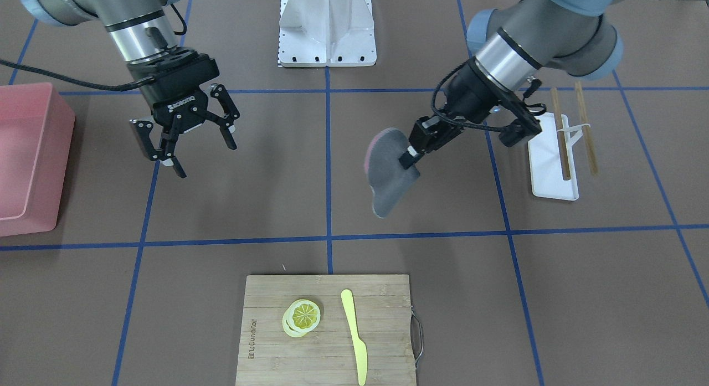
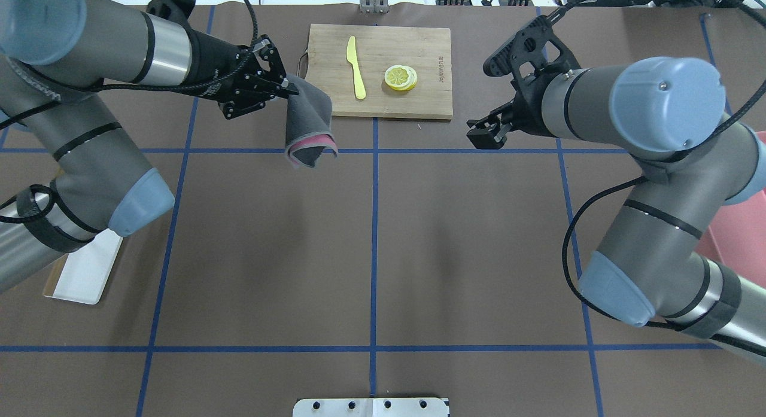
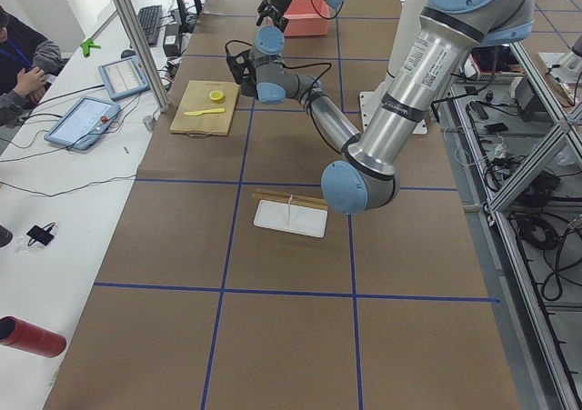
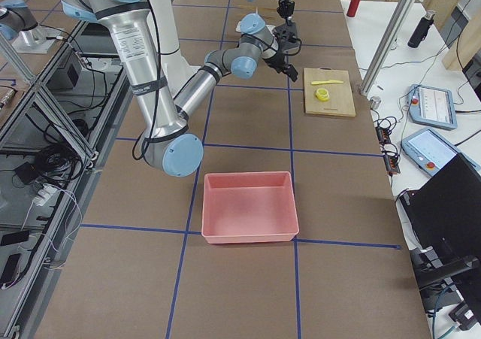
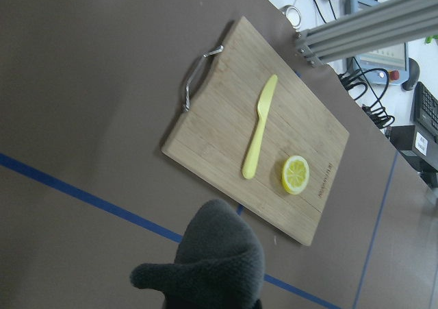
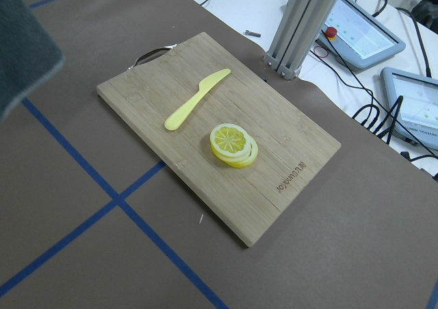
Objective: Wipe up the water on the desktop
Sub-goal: 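Carry the cloth to table center with left gripper while right gripper reaches it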
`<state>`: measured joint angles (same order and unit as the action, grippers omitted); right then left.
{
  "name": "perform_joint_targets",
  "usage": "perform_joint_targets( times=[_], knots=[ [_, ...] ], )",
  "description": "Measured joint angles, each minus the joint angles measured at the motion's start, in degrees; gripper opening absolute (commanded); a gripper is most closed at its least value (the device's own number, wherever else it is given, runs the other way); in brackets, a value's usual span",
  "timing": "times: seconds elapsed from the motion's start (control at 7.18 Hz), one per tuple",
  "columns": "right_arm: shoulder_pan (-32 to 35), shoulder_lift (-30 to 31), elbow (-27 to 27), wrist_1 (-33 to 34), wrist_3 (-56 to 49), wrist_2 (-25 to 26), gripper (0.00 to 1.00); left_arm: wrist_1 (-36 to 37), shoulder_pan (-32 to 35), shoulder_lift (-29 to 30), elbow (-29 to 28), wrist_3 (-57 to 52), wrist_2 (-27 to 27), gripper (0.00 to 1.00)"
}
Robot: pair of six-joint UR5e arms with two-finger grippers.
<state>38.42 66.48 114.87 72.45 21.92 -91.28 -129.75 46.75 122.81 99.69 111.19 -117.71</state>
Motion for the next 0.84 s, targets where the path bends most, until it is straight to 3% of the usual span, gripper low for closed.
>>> perform_joint_targets(
  times=[0.7, 0.84],
  knots=[
    [-12.32, -2.17, 0.02, -0.05, 0.66, 13.46, 1.00, -0.06, -5.08, 7.04, -0.51, 9.57, 6.45, 0.00],
    [-13.71, -2.28, 0.09, -0.07, 1.08, 14.85, 0.91, -0.06, -6.24, 7.37, -0.37, 10.01, 8.99, 0.00]
  ],
)
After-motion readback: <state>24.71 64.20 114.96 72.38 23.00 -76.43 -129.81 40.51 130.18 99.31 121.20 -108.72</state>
